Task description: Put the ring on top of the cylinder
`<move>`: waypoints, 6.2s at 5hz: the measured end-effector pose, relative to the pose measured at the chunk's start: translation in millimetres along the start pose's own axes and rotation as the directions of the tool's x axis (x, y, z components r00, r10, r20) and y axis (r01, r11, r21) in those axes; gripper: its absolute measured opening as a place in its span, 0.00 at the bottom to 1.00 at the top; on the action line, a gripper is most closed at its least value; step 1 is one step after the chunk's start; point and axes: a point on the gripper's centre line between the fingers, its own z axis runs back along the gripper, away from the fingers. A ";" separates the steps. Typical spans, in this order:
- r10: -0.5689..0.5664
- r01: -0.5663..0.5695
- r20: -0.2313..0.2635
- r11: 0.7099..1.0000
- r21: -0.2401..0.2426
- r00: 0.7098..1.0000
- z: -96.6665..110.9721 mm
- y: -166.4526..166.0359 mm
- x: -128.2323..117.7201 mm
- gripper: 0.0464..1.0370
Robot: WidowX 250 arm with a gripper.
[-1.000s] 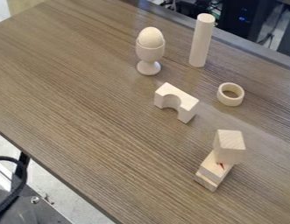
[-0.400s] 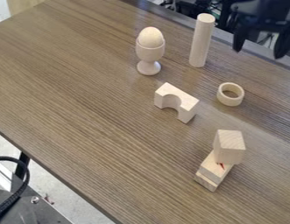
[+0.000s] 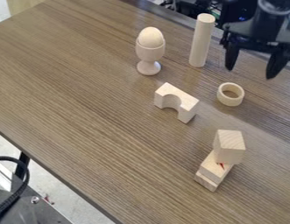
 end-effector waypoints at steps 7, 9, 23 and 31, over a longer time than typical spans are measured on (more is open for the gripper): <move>-0.369 0.359 -0.110 0.928 -0.104 0.923 -50.8 13.8 11.0 0.96; -0.374 0.361 -0.108 0.925 -0.121 0.921 -56.7 13.6 14.2 0.96; -0.368 0.372 0.114 0.928 -0.022 0.923 78.7 15.4 105.4 0.68; -0.238 0.239 0.037 0.970 -0.046 0.971 52.2 69.9 100.1 0.68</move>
